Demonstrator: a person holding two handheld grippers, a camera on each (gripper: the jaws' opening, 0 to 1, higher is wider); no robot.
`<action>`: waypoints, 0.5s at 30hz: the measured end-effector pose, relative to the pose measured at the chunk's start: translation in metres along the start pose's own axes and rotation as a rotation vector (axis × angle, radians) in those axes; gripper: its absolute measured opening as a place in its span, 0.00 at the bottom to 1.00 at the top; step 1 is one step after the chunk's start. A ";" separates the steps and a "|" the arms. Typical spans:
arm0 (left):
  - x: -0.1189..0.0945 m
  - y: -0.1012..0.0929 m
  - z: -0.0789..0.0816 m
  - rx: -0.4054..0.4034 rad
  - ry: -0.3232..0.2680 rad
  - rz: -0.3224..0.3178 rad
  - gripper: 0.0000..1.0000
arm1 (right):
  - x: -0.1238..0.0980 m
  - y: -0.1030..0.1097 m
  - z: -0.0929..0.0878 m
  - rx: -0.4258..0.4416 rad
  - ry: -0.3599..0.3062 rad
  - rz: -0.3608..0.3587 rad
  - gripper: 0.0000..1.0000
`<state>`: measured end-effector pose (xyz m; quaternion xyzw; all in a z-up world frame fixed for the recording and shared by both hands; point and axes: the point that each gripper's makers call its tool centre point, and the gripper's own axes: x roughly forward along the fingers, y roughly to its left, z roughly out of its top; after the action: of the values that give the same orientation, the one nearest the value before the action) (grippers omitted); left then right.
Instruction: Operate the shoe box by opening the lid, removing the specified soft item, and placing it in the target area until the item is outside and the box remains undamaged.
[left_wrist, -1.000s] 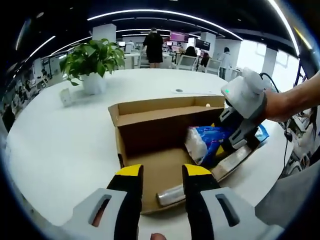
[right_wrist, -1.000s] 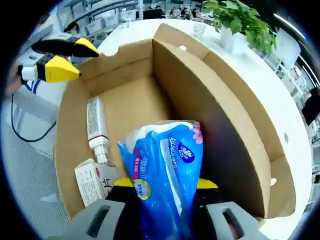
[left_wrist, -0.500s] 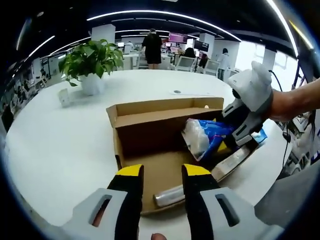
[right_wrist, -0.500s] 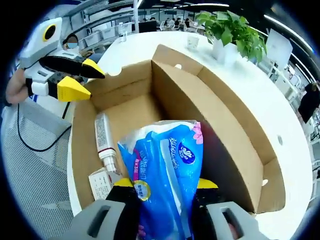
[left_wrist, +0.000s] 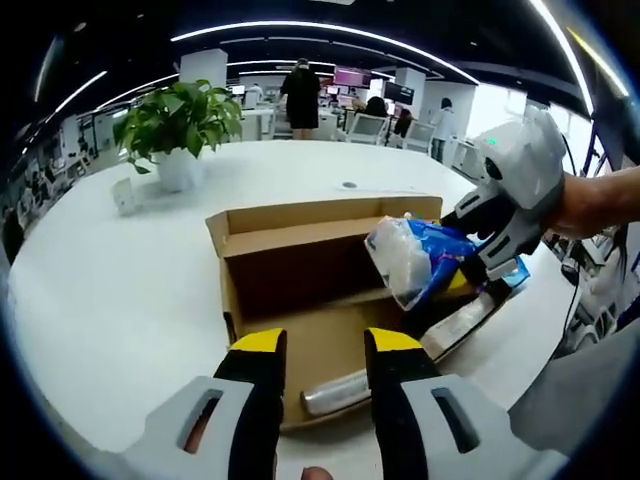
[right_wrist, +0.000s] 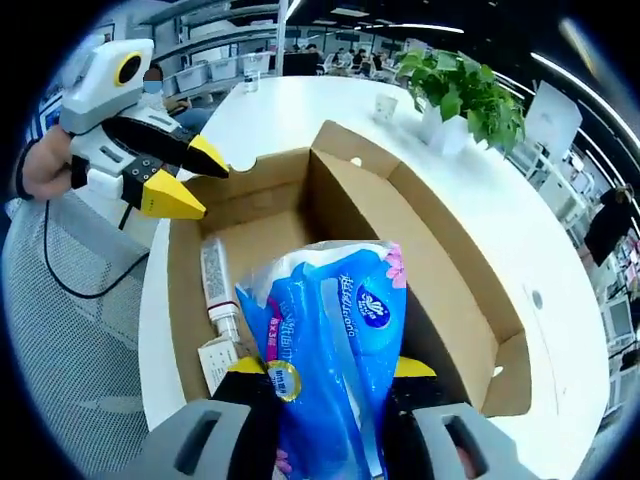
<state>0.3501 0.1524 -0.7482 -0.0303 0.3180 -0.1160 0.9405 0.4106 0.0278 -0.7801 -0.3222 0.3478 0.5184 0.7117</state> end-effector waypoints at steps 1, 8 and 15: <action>0.000 0.000 0.000 -0.001 0.000 -0.003 0.31 | -0.002 -0.001 0.002 0.006 -0.009 -0.005 0.35; 0.000 -0.001 0.001 -0.009 -0.007 -0.013 0.31 | -0.014 0.004 0.015 0.004 -0.043 -0.024 0.35; 0.000 -0.005 0.003 -0.007 -0.011 -0.028 0.32 | -0.028 0.004 0.021 0.011 -0.072 -0.048 0.35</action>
<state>0.3505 0.1473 -0.7455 -0.0385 0.3129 -0.1280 0.9403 0.4040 0.0317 -0.7454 -0.3075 0.3173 0.5106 0.7376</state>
